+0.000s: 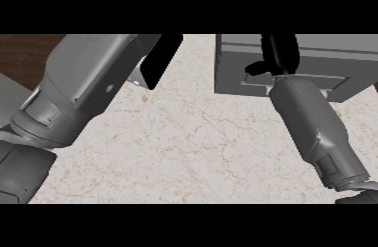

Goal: Pick up the can, place it into the drawer and close the drawer

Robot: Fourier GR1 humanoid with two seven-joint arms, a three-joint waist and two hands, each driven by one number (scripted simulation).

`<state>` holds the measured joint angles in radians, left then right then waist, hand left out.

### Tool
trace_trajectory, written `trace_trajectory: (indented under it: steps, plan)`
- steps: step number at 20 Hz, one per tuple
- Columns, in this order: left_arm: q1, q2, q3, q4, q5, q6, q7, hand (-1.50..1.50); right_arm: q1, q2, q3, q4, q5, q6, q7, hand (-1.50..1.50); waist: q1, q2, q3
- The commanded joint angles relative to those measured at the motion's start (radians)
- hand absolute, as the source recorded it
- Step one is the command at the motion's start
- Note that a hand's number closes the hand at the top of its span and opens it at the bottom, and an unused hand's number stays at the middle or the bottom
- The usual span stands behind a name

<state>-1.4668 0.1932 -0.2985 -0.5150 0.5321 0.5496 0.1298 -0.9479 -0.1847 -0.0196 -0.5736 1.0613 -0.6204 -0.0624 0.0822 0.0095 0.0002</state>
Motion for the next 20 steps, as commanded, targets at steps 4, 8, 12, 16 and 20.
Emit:
trace_trajectory:
  steps: [4, 8, 12, 16, 20]
  plan:
    - [0.08, 0.067, -0.018, -0.106, -0.016, -0.048, 0.027, -1.5, -0.17, -0.014, -0.045, 0.169, 0.022, -0.064, 0.022, -1.5, 0.03, 0.009, 0.0]
    - [0.114, 0.082, -0.019, -0.179, -0.013, -0.044, 0.058, -1.5, -0.204, -0.016, -0.065, 0.212, 0.001, -0.069, -0.025, -1.5, 0.029, 0.009, 0.001]
    - [0.202, 0.088, -0.032, -0.232, -0.018, -0.044, 0.051, -1.5, -0.258, -0.034, -0.11, 0.214, -0.05, -0.027, -0.06, -1.5, 0.031, 0.007, 0.001]
    - [0.206, 0.108, -0.024, -0.276, -0.011, -0.037, 0.088, -1.5, -0.246, -0.019, -0.177, 0.19, -0.141, -0.025, -0.182, -1.5, 0.03, 0.008, 0.003]
    - [0.22, 0.153, -0.024, -0.348, -0.012, -0.054, 0.121, -1.5, -0.301, 0.014, -0.178, 0.221, -0.129, -0.015, -0.158, -1.5, 0.035, 0.003, 0.001]
